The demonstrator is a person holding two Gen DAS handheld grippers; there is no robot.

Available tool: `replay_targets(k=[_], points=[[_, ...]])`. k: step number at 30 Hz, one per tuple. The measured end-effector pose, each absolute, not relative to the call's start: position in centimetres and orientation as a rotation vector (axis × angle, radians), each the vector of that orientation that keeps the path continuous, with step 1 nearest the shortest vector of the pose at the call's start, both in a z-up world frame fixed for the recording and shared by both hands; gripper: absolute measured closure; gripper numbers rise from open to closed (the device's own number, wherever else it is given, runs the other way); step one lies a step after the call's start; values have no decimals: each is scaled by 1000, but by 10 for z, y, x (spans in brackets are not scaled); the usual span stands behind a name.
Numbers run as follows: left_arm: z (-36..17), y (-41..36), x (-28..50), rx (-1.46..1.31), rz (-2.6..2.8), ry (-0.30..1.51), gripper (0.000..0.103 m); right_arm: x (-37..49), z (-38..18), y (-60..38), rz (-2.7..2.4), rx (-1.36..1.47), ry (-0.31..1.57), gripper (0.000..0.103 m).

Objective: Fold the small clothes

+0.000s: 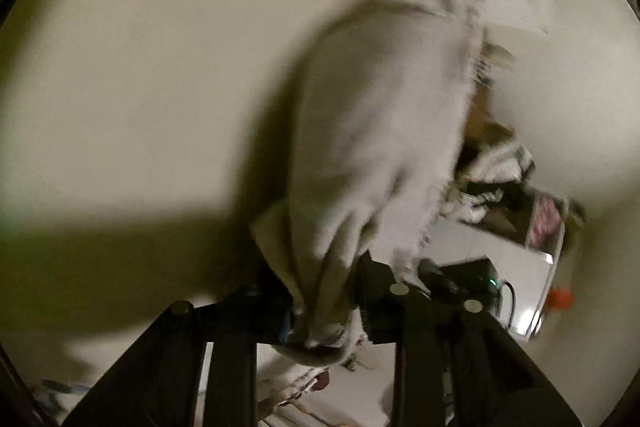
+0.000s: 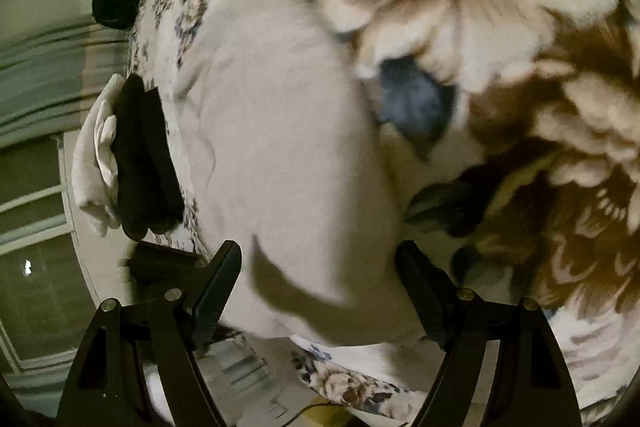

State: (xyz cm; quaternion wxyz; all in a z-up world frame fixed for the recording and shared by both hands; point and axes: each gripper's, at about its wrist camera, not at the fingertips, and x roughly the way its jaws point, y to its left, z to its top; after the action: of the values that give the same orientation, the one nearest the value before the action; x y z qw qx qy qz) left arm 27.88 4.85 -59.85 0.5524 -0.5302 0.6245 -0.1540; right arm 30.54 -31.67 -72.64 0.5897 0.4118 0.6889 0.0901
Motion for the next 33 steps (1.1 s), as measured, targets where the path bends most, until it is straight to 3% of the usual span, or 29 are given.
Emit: replay_targets(k=[3,7,8,14,21,27,33], points=[[-586,53,281,-1206,-373,1491,68,305,-729,-318,139,797,1673,26],[-530,54,293,-1018,-379,1477,43,303,-710,-314,149,757,1652,26],[-515,54,301,-967,-381,1458,41,301,-707,-314,146,763,1645,26],[-474,27,386,-615,-445,1351,40,283,-703,-315,102,866,1605,26],[-547,-1,448,-350,-383,1456,40,272,-721,-300,55,790,1616,26],[-550,18,448,-455,-385,1474,40,258,-726,-293,52,702,1661,26],[-520,50,366,-723,-375,1417,36,243,-723,-319,48,1052,1551,26]])
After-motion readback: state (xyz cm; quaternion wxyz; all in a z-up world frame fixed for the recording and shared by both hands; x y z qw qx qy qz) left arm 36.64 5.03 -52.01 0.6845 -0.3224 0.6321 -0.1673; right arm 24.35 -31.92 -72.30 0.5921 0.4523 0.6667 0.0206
